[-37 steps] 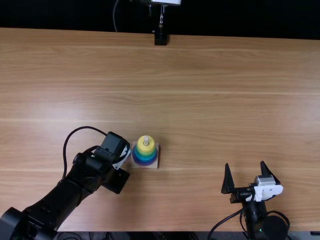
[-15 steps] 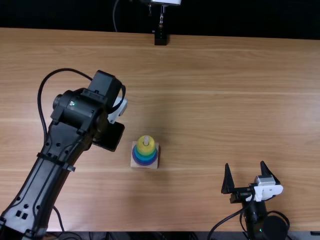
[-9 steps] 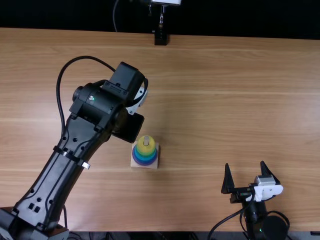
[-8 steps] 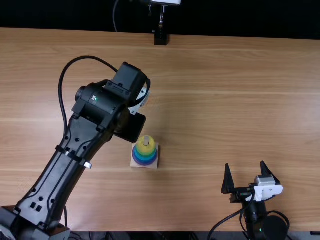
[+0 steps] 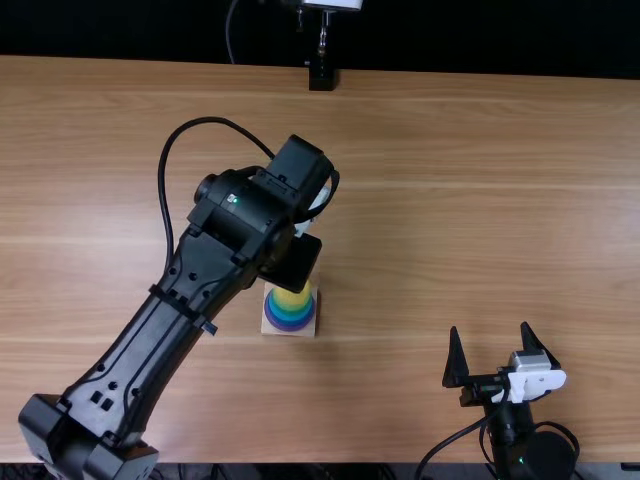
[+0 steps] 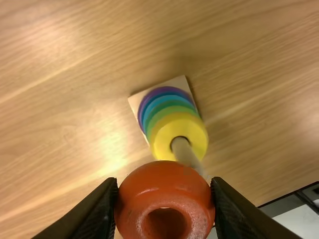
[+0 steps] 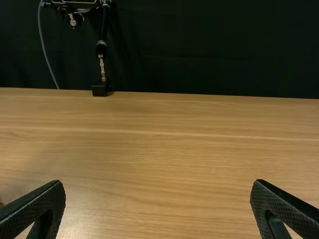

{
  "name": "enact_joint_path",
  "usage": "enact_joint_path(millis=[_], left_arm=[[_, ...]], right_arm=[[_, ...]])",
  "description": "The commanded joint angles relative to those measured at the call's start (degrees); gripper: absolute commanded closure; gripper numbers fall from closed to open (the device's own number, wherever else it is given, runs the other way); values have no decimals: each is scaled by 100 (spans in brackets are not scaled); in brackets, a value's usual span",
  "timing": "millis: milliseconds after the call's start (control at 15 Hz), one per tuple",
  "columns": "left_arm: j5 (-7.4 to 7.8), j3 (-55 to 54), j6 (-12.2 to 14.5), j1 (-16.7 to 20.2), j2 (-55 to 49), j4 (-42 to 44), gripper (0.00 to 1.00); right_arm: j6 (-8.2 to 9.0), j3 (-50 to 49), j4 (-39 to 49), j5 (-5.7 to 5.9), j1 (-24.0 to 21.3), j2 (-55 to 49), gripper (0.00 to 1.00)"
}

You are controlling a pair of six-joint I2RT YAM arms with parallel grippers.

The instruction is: Build the Hanoi tower: stack the rings onto the peg from bottom to top in this color order: purple, dark blue, light blue, dark green, light green, yellow, orange.

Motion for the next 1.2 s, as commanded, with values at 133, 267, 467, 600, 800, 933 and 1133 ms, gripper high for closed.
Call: enact_joint_path(millis=[133,267,467,600,800,933,1133], left_arm=[[37,184,-183,-157,71,-10,100],[37,175,-183,-166,71,-10,100],[37,131,-183,-210,71,0,100],[48,131,-183,-219,158,22,100],[48,131,-193,-263,273,22,100],[48,131,-214,-307,290,22,100],[101,96,-362,-307,290,0,100]], right_arm=[[8,-53,28,0,-83,-73,0],[8,-53,28,0,-83,-73,0],[8,-53,28,0,-83,-73,0],[8,-53,28,0,-83,-73,0],[8,-53,28,0,-83,-73,0],[8,-53,28,0,-83,-73,0],[8,-53,28,0,-83,-73,0]])
